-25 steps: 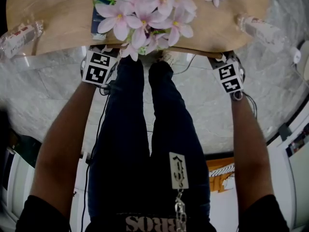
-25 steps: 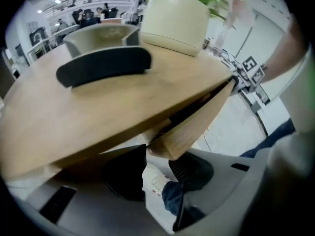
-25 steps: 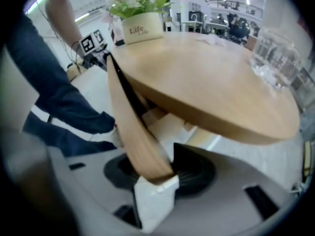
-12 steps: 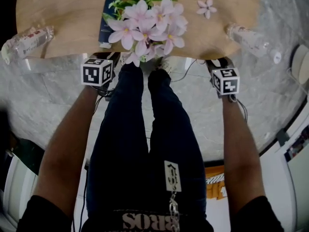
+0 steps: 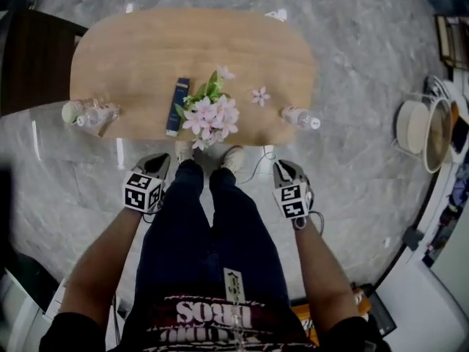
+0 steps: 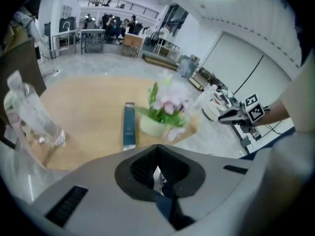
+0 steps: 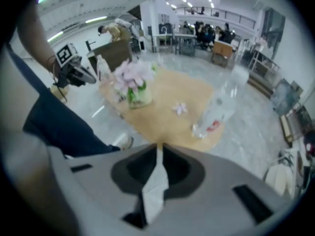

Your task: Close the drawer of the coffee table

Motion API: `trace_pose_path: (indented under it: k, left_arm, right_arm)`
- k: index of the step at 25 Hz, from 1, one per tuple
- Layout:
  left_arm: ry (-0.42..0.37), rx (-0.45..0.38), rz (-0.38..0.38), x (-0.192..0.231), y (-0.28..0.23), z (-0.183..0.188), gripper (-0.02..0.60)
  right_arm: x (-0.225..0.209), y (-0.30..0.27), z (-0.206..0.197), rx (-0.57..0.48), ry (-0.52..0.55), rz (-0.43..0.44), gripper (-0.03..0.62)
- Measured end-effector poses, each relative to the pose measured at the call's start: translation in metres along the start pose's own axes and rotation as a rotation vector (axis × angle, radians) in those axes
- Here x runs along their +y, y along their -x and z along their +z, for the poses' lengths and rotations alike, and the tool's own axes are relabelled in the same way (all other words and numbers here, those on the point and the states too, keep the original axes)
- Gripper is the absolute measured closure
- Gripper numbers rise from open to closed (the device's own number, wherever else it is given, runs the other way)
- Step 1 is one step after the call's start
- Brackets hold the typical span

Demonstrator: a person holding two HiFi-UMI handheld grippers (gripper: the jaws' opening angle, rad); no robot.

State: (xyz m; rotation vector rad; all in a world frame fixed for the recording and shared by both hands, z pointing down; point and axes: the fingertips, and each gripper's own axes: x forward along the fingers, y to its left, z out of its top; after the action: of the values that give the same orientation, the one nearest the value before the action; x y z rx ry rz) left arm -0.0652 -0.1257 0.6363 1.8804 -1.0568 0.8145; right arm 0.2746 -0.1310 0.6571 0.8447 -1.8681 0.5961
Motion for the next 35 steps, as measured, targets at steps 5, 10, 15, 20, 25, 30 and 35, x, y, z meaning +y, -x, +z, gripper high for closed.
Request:
trace_pose_path:
  k: [5,10,15,20,25,30,35]
  left_arm:
    - [-0.173,-0.282,-0.027,-0.083,0.102,0.139,0.560]
    - [-0.298,-0.579,-0.002,-0.139,0.211,0.264,0.560]
    - [-0.299,-0.685,0.043,-0.149,0.250,0.311,0.561]
    - [-0.245,-0.742,0.068,-0.152,0.264,0.322,0.560]
    - [-0.242,-0.785,0.101,-0.159,0.273,0.334,0.560]
    - [-0.253,-0.773,0.137,-0.168,0.272,0.325,0.560]
    - [-0.229,-0.744,0.198,-0.165,0.278,0.306,0.560]
  right_arm:
    - [0.031,0.131,0.136,-0.305,0.033,-0.013,0.554]
    - [0.039,0.250,0.252,-0.614,0.013,-0.056,0.560]
    - [0.028,0.304,0.300,-0.785,-0.111,-0.079,0.560]
    - [0.025,0.313,0.301,-0.789,-0.109,-0.071,0.560]
    - [0.017,0.319,0.315,-0.841,-0.086,-0.045,0.560]
    - [0.018,0.316,0.310,-0.822,-0.076,-0.003,0.560]
    - [0.028,0.308,0.308,-0.837,-0.073,0.055,0.560]
